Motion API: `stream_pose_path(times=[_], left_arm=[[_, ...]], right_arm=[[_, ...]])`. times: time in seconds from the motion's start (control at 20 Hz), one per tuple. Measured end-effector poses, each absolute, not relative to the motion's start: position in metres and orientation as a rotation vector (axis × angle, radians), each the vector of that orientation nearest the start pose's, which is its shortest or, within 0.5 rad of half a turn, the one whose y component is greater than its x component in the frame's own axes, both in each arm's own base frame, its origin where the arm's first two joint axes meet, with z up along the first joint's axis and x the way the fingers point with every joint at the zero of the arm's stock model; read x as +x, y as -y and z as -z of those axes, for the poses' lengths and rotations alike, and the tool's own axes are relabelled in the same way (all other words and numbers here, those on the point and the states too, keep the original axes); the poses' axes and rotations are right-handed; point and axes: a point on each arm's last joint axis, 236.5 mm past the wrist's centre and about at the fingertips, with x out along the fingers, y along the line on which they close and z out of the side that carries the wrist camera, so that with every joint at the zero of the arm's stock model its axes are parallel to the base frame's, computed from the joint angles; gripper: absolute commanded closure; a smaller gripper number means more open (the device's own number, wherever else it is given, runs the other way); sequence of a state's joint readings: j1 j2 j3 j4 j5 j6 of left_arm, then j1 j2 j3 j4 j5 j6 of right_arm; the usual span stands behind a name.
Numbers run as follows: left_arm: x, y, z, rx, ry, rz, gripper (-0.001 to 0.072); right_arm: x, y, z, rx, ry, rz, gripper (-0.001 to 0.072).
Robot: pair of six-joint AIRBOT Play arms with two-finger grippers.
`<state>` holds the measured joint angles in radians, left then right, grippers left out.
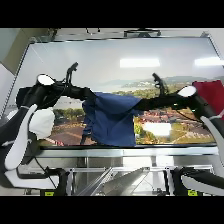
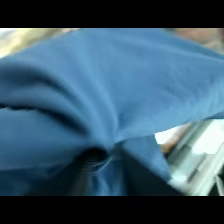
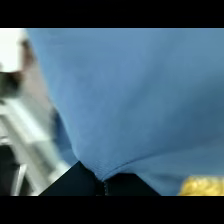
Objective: Fold the shirts.
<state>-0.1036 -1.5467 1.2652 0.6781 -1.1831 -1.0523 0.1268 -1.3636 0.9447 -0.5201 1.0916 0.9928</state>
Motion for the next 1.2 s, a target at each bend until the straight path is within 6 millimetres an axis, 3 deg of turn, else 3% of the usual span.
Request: stream_pose_path(times=[0.05, 0.2, 0.35, 0.4, 0.5, 0.65, 0.9, 1.05, 1.2], left_arm=[[0.405, 0.213, -0.004, -0.395, -1.222, 0.822, -0.0003], [0.404, 0.218, 0.000, -0.404, -1.293, 0.877, -0.0002], [0.387, 0.222, -0.023, -0.413, -1.371, 0.942, -0.0002], [0.376, 0.224, -0.030, -0.412, -1.401, 0.957, -0.0001], [0.346, 0.230, -0.040, -0.411, -1.464, 0.989, -0.0001], [0.284, 0.245, -0.037, -0.418, -1.573, 0.991, -0.0001], [0.196, 0.273, 0.016, -0.443, -1.685, 0.849, -0.0002], [0.167, 0.281, 0.051, -0.441, -1.718, 0.759, -0.0002], [0.154, 0.282, 0.082, -0.437, -1.760, 0.680, -0.0002]], right_arm=[[0.349, -0.226, 0.009, 0.539, -1.213, -0.804, 0.0297], [0.358, -0.217, 0.027, 0.560, -1.240, -0.774, 0.0270], [0.366, -0.194, 0.017, 0.562, -1.235, -0.775, 0.0269], [0.367, -0.184, 0.012, 0.560, -1.230, -0.771, 0.0267], [0.370, -0.158, 0.005, 0.546, -1.220, -0.742, 0.0171], [0.371, -0.123, 0.004, 0.534, -1.221, -0.683, 0.0171], [0.369, -0.112, 0.013, 0.531, -1.251, -0.662, 0.0171], [0.365, -0.119, 0.017, 0.516, -1.270, -0.680, 0.0170], [0.363, -0.125, 0.018, 0.501, -1.276, -0.697, 0.0170]])
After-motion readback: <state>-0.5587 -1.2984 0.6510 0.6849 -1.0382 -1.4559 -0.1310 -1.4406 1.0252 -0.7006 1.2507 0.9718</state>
